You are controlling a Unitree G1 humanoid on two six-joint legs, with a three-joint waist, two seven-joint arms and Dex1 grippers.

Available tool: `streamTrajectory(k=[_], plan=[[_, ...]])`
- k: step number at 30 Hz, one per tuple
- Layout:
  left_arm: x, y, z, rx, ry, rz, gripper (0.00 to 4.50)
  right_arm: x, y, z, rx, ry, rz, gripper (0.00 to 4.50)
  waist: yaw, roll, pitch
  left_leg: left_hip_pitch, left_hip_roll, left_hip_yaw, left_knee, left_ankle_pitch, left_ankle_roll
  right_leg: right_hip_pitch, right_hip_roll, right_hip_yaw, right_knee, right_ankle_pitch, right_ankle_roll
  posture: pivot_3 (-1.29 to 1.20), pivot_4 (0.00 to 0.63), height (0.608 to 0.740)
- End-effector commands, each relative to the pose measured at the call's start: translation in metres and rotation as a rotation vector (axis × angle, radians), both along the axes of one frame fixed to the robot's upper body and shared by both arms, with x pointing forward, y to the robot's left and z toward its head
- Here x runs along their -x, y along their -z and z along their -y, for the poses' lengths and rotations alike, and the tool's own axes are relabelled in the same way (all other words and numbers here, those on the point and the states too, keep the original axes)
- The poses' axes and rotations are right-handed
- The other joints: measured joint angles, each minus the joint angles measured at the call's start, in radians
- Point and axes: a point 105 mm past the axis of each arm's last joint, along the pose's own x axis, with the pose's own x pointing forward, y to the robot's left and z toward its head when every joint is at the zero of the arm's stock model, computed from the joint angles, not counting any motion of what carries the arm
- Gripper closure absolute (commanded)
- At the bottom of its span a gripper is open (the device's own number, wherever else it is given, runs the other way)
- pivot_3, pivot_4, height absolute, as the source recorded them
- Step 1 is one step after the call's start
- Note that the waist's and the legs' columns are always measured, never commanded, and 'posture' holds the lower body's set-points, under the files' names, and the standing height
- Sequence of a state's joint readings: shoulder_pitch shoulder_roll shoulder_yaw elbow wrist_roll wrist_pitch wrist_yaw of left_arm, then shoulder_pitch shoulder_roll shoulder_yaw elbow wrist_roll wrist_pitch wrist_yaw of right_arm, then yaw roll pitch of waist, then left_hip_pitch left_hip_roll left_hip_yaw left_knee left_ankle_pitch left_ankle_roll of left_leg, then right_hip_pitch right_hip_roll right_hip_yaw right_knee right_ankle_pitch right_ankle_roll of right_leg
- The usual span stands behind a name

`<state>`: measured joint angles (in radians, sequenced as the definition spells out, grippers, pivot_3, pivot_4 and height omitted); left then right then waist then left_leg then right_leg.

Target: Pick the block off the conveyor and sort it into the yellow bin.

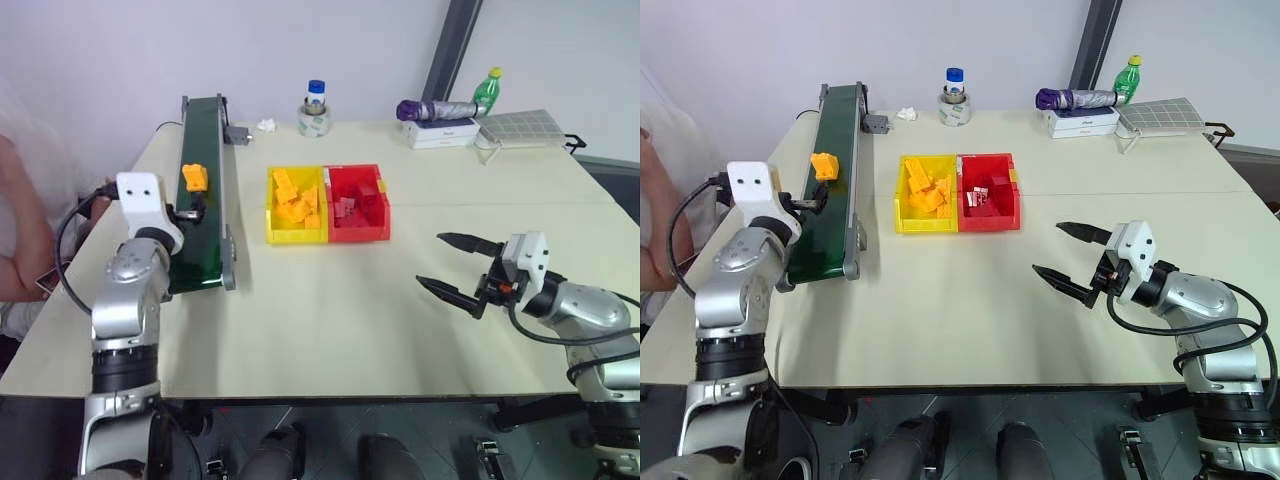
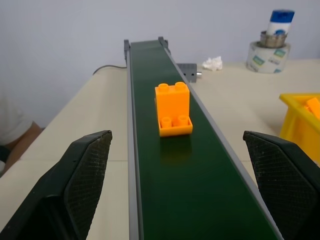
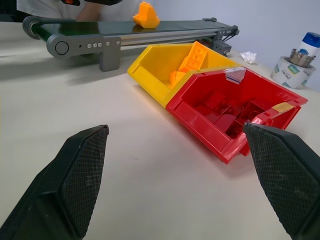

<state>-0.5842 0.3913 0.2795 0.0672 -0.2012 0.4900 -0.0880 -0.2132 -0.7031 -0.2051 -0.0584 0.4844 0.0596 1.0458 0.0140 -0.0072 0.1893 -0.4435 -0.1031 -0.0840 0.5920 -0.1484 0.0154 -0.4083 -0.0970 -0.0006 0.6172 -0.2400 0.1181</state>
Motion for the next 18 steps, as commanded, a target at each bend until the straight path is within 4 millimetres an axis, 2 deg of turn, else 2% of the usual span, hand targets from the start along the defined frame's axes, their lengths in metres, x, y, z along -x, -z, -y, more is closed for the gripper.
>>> streamTrajectory(k=[1, 6, 14, 17, 18], plan=[[-0.009, -0.016, -0.004, -0.025, 0.003, 0.032, 0.06, 0.005, -0.013, -0.003, 0.001, -0.011, 0.059, 0.0, 0.0, 0.0, 0.0, 0.0, 0.0, 0.0, 0.0, 0.0, 0.0, 0.0, 0.0, 0.0, 0.0, 0.0, 0.0, 0.0, 0.15, 0.74], [-0.023, -0.014, 0.007, 0.008, 0.057, 0.003, 0.06, 0.005, -0.014, -0.003, -0.001, -0.006, 0.059, 0.0, 0.001, 0.0, 0.0, 0.0, 0.0, 0.0, 0.001, 0.0, 0.0, 0.0, 0.0, 0.0, 0.0, 0.0, 0.001, 0.0, 0.15, 0.74], [-0.026, 0.005, 0.013, 0.008, 0.066, -0.068, 0.06, 0.008, -0.013, -0.002, 0.0, 0.003, 0.058, 0.0, -0.001, 0.0, 0.0, 0.0, 0.0, 0.0, 0.0, 0.0, 0.0, 0.0, 0.0, 0.0, 0.0, 0.0, 0.001, 0.0, 0.15, 0.74], [-0.024, 0.007, 0.01, 0.003, 0.041, -0.066, 0.92, 0.008, -0.013, -0.002, 0.0, 0.006, 0.057, 0.0, -0.001, 0.0, 0.0, 0.0, 0.0, 0.0, 0.0, 0.0, 0.0, 0.0, 0.0, 0.0, 0.001, 0.0, 0.001, 0.0, 0.15, 0.74], [-0.023, 0.004, 0.013, 0.01, 0.053, -0.053, 1.44, 0.008, -0.013, -0.002, 0.001, 0.007, 0.056, 0.0, -0.001, 0.0, 0.0, 0.0, 0.0, 0.0, 0.0, 0.0, 0.0, 0.0, 0.0, 0.0, 0.001, 0.0, 0.001, 0.0, 0.15, 0.74]])
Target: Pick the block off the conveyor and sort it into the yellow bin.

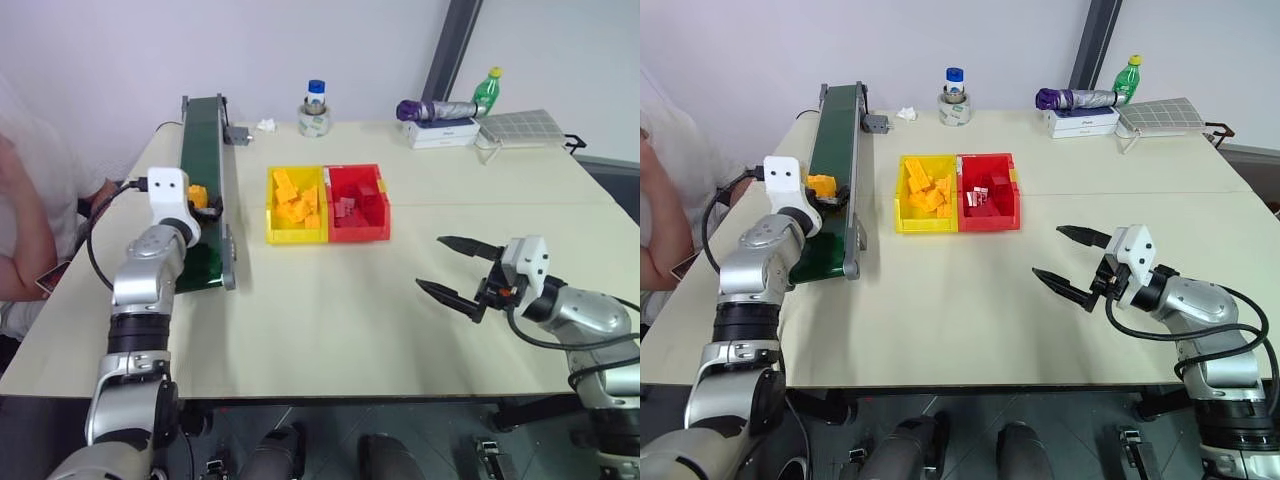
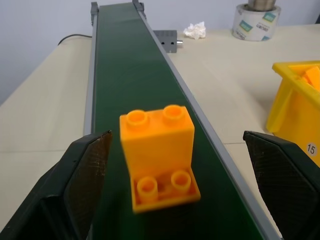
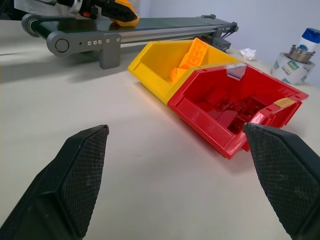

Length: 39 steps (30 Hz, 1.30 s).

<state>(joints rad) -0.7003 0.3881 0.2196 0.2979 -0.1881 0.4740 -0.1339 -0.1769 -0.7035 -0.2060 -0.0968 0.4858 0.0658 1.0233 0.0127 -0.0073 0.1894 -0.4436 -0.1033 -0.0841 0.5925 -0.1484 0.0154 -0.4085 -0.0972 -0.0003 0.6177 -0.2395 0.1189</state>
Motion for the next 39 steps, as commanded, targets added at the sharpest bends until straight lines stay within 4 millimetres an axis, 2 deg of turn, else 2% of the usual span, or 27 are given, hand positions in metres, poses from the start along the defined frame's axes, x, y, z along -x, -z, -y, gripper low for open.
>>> streamTrajectory(k=[1, 3, 4, 6, 11, 19, 22, 28, 29, 30, 31, 33, 34, 39], plan=[[0.004, -0.017, -0.001, 0.006, -0.009, 0.07, 1.91, 0.003, -0.016, 0.0, 0.0, -0.003, 0.063, 0.0, 0.0, 0.0, 0.0, 0.0, 0.0, 0.0, 0.0, 0.0, 0.0, 0.0, 0.0, 0.0, 0.0, 0.0, 0.0, 0.0, 0.15, 0.74], [0.006, -0.025, 0.008, 0.014, 0.018, 0.104, 2.95, 0.003, -0.016, 0.0, 0.0, -0.003, 0.062, 0.0, 0.001, 0.0, 0.0, 0.0, 0.0, 0.0, 0.0, 0.0, 0.0, 0.0, 0.0, 0.0, 0.0, 0.0, 0.0, 0.0, 0.15, 0.74], [0.006, -0.028, 0.011, 0.01, 0.026, 0.113, 3.2, 0.003, -0.016, 0.0, 0.0, -0.002, 0.062, 0.0, 0.003, 0.0, 0.0, 0.0, 0.0, 0.0, 0.0, 0.0, 0.0, 0.0, 0.0, 0.0, 0.0, 0.0, 0.0, 0.0, 0.15, 0.74], [0.007, -0.035, 0.021, 0.003, 0.051, 0.144, 3.17, 0.002, -0.016, 0.0, 0.0, -0.003, 0.061, 0.0, 0.004, 0.0, 0.0, 0.0, 0.0, 0.0, 0.001, 0.0, 0.0, 0.0, 0.0, 0.0, 0.0, 0.0, 0.0, 0.0, 0.15, 0.74], [0.006, -0.058, 0.086, 0.063, 0.224, 0.242, 3.17, 0.002, -0.016, -0.001, -0.001, -0.004, 0.063, 0.0, 0.011, 0.0, 0.0, 0.0, 0.0, 0.0, 0.001, 0.0, 0.0, 0.001, 0.0, 0.0, 0.0, 0.0, 0.0, 0.0, 0.15, 0.74], [-0.019, -0.057, 0.146, 0.07, 0.314, 0.224, 3.17, 0.004, -0.017, 0.0, -0.003, 0.011, 0.068, 0.0, 0.027, 0.0, 0.0, 0.0, 0.0, 0.0, 0.003, 0.0, 0.0, 0.001, 0.0, 0.0, 0.0, 0.001, 0.001, 0.0, 0.15, 0.74], [-0.028, -0.058, 0.158, 0.024, 0.302, 0.226, 3.17, 0.006, -0.017, 0.001, -0.002, 0.024, 0.07, 0.0, 0.028, -0.001, 0.0, 0.0, -0.001, 0.0, 0.003, 0.0, 0.0, 0.002, 0.0, 0.0, 0.0, 0.001, 0.001, 0.0, 0.15, 0.74], [-0.032, -0.052, 0.181, 0.042, 0.373, 0.207, 3.17, 0.014, -0.016, 0.006, 0.001, 0.053, 0.064, 0.0, 0.028, -0.001, 0.0, -0.001, -0.001, 0.001, 0.004, 0.0, 0.0, 0.002, 0.0, 0.0, -0.001, 0.001, 0.002, 0.0, 0.15, 0.74], [-0.032, -0.051, 0.183, 0.06, 0.387, 0.206, 2.11, 0.014, -0.016, 0.006, 0.001, 0.055, 0.064, 0.0, 0.027, -0.001, 0.0, -0.001, -0.001, 0.0, 0.004, 0.0, 0.0, 0.002, 0.0, 0.0, -0.001, 0.001, 0.003, 0.0, 0.15, 0.74], [-0.032, -0.051, 0.184, 0.063, 0.391, 0.208, 1.82, 0.015, -0.016, 0.006, 0.001, 0.058, 0.064, 0.0, 0.026, -0.001, 0.0, -0.001, -0.001, 0.0, 0.004, 0.0, 0.0, 0.002, 0.0, 0.0, -0.001, 0.001, 0.003, 0.0, 0.15, 0.74], [-0.032, -0.051, 0.184, 0.063, 0.391, 0.21, 1.18, 0.016, -0.016, 0.006, 0.001, 0.059, 0.064, 0.0, 0.025, -0.001, 0.0, -0.001, -0.001, 0.0, 0.004, 0.0, 0.0, 0.002, 0.0, 0.0, -0.001, 0.001, 0.003, 0.0, 0.15, 0.74], [-0.032, -0.053, 0.184, 0.065, 0.386, 0.229, 0.19, 0.016, -0.016, 0.007, 0.003, 0.064, 0.062, 0.0, 0.025, -0.001, 0.0, -0.001, -0.001, 0.0, 0.004, 0.0, 0.0, 0.002, 0.0, 0.0, 0.0, 0.001, 0.003, 0.0, 0.15, 0.74], [-0.031, -0.054, 0.183, 0.07, 0.389, 0.234, 0.08, 0.016, -0.015, 0.008, 0.002, 0.066, 0.062, 0.0, 0.025, -0.001, 0.0, -0.001, -0.001, 0.0, 0.004, 0.0, 0.0, 0.002, 0.0, 0.0, 0.0, 0.001, 0.003, 0.0, 0.15, 0.74], [-0.02, -0.062, 0.173, 0.094, 0.442, 0.281, 0.08, 0.015, -0.016, 0.008, 0.002, 0.065, 0.062, 0.0, 0.026, -0.001, 0.0, -0.001, -0.001, 0.001, 0.004, 0.0, 0.0, 0.002, 0.0, 0.0, 0.0, 0.001, 0.003, 0.0, 0.15, 0.74]])
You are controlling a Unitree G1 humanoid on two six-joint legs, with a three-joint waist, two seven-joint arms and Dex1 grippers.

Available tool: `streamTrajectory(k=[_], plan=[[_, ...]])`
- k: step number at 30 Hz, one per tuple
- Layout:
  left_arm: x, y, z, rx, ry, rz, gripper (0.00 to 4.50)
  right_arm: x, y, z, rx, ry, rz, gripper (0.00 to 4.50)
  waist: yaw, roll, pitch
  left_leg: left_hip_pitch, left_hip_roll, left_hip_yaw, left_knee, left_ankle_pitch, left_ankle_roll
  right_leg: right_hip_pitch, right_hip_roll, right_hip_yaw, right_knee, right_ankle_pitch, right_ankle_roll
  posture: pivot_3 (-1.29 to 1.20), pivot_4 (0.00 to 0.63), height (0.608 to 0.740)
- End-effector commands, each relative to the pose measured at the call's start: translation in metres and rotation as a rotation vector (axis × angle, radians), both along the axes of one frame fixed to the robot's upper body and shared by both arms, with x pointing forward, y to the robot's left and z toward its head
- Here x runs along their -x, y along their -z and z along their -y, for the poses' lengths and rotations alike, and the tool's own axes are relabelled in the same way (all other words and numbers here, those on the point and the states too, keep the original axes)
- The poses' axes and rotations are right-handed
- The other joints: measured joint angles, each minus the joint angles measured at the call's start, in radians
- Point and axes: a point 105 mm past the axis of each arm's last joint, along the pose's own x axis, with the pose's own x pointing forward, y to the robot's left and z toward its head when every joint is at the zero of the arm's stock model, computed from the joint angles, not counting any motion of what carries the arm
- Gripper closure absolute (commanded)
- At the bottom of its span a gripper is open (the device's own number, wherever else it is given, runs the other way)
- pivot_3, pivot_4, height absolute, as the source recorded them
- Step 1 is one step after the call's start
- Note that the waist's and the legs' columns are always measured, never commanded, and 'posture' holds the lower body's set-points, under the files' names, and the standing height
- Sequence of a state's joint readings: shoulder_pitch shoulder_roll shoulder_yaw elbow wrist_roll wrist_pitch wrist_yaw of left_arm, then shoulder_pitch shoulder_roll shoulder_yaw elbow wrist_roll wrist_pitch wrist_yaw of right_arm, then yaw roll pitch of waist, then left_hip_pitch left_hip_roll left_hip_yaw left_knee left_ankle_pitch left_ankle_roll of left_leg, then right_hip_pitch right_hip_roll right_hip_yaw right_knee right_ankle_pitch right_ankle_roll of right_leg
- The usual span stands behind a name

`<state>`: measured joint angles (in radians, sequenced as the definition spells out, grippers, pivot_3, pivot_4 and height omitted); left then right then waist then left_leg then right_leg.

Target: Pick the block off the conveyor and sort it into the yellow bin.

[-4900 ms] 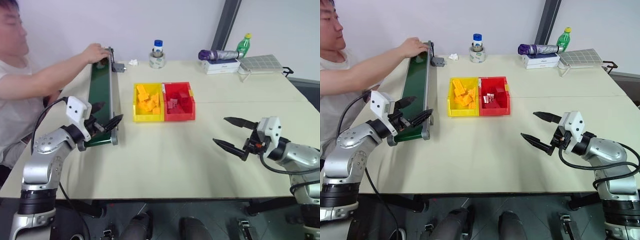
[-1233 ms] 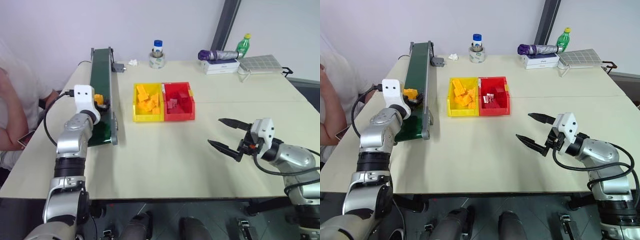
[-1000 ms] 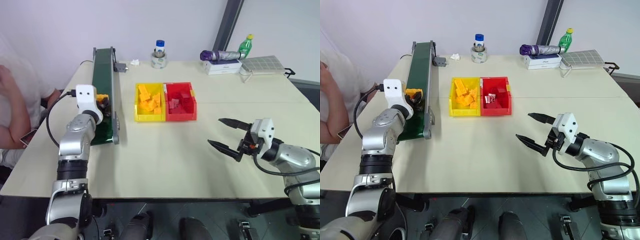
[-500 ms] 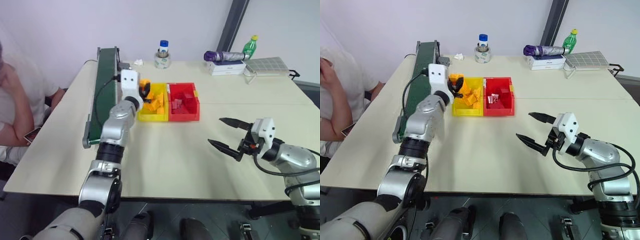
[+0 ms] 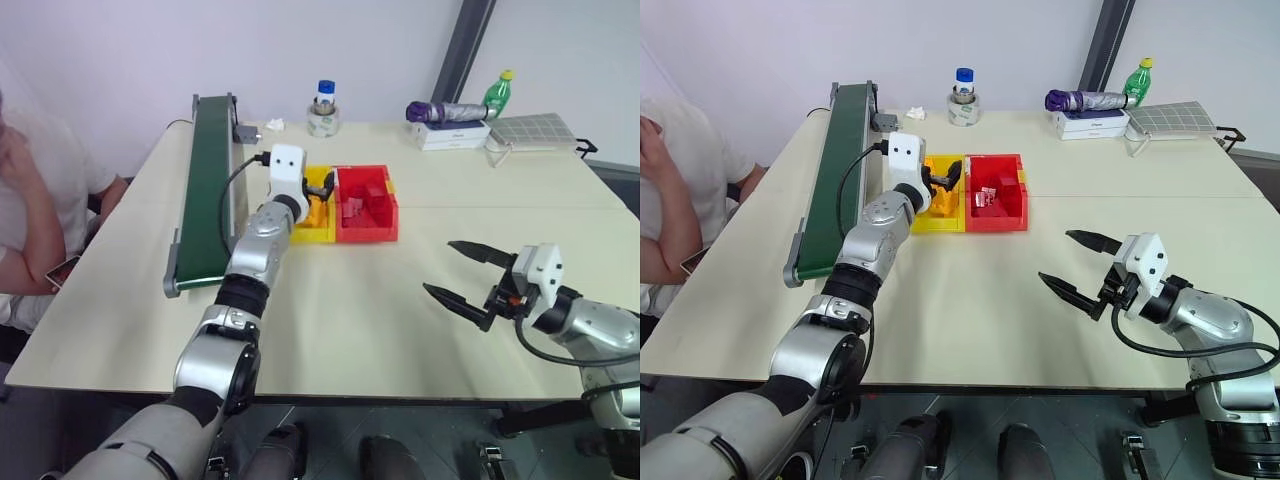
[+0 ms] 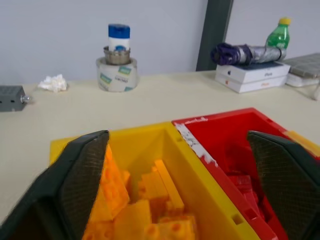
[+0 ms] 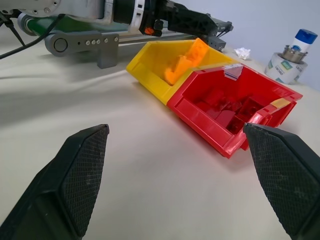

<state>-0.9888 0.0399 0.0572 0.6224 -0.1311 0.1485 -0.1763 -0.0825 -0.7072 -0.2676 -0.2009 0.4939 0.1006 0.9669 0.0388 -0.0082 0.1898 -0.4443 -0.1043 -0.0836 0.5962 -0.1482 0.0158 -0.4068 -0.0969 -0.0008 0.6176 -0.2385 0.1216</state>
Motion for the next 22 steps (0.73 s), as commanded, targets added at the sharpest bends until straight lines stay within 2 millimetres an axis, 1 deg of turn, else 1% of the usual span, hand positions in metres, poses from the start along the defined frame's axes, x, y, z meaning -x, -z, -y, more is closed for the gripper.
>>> streamTrajectory(k=[1, 4, 5, 8, 10, 11, 12, 14, 16, 18, 20, 22], plan=[[0.015, -0.025, -0.008, 0.032, 0.063, 0.092, 0.08, 0.002, -0.014, 0.001, 0.006, -0.003, 0.055, 0.0, -0.002, 0.0, 0.0, 0.0, 0.0, 0.0, 0.0, 0.0, 0.0, 0.0, 0.0, 0.0, 0.0, 0.0, 0.0, 0.0, 0.15, 0.74], [0.034, -0.019, -0.02, -0.015, 0.134, 0.091, 0.08, 0.001, -0.014, 0.001, 0.008, -0.008, 0.055, 0.0, -0.007, 0.0, 0.0, 0.001, 0.0, 0.0, 0.0, 0.0, 0.0, 0.0, 0.0, 0.0, 0.0, 0.0, 0.0, 0.0, 0.15, 0.74], [0.045, -0.019, -0.026, -0.027, 0.168, 0.111, 0.08, 0.001, -0.014, 0.001, 0.009, -0.01, 0.054, 0.0, -0.008, 0.001, 0.0, 0.001, 0.001, 0.0, 0.0, 0.0, 0.0, 0.0, 0.0, 0.001, 0.001, 0.0, 0.0, 0.0, 0.15, 0.74], [0.086, -0.029, -0.048, -0.019, 0.299, 0.173, 0.08, 0.0, -0.014, 0.002, 0.013, -0.016, 0.053, 0.0, -0.015, 0.001, 0.0, 0.001, 0.001, 0.0, 0.0, 0.0, 0.0, -0.001, 0.0, 0.001, 0.002, 0.0, -0.001, 0.0, 0.15, 0.74], [0.113, -0.028, -0.063, -0.084, 0.381, 0.191, 0.08, 0.0, -0.014, 0.003, 0.018, -0.02, 0.049, 0.0, -0.025, 0.001, 0.0, 0.001, 0.001, 0.0, 0.0, 0.0, 0.0, -0.001, 0.0, 0.001, 0.002, -0.002, -0.004, 0.0, 0.15, 0.74], [0.121, -0.024, -0.071, -0.121, 0.398, 0.175, 0.08, -0.001, -0.014, 0.003, 0.018, -0.023, 0.047, 0.0, -0.026, 0.001, 0.0, 0.001, 0.001, 0.0, 0.0, 0.0, 0.0, -0.001, 0.0, 0.001, 0.002, -0.002, -0.004, 0.0, 0.15, 0.74], [0.126, -0.019, -0.081, -0.165, 0.396, 0.15, 0.08, -0.001, -0.014, 0.004, 0.021, -0.026, 0.045, 0.0, -0.027, 0.001, 0.0, 0.001, 0.001, 0.0, 0.0, 0.0, 0.0, -0.001, 0.0, 0.001, 0.002, -0.002, -0.005, 0.0, 0.15, 0.74], [0.129, -0.011, -0.1, -0.23, 0.357, 0.118, 0.08, -0.003, -0.014, 0.003, 0.022, -0.032, 0.043, 0.0, -0.026, 0.002, -0.001, 0.001, 0.001, 0.0, -0.001, 0.0, 0.0, 0.0, 0.0, 0.001, 0.002, -0.002, -0.006, 0.0, 0.15, 0.74], [0.132, -0.003, -0.114, -0.265, 0.33, 0.094, 0.08, -0.004, -0.014, 0.002, 0.02, -0.041, 0.042, 0.0, -0.026, 0.002, -0.001, 0.002, 0.002, -0.001, -0.001, 0.0, 0.0, 0.001, -0.001, 0.002, 0.001, -0.002, -0.006, 0.0, 0.15, 0.74], [0.138, 0.008, -0.123, -0.305, 0.328, 0.071, 0.08, -0.006, -0.014, 0.002, 0.022, -0.047, 0.04, 0.0, -0.027, 0.002, -0.001, 0.002, 0.002, 0.0, -0.001, 0.0, 0.0, 0.001, -0.001, 0.003, 0.001, -0.002, -0.007, 0.0, 0.15, 0.74], [0.145, 0.023, -0.131, -0.349, 0.331, 0.036, 0.08, -0.007, -0.014, 0.002, 0.024, -0.05, 0.039, 0.0, -0.028, 0.002, -0.001, 0.001, 0.002, 0.0, -0.002, 0.0, 0.0, 0.001, -0.001, 0.003, 0.001, -0.002, -0.007, 0.0, 0.15, 0.74], [0.15, 0.031, -0.138, -0.357, 0.329, 0.015, 0.08, -0.007, -0.015, 0.001, 0.024, -0.052, 0.04, 0.0, -0.028, 0.002, -0.001, 0.001, 0.002, 0.0, -0.004, 0.0, 0.0, -0.001, -0.001, 0.004, 0.0, -0.002, -0.007, 0.0, 0.15, 0.74]])
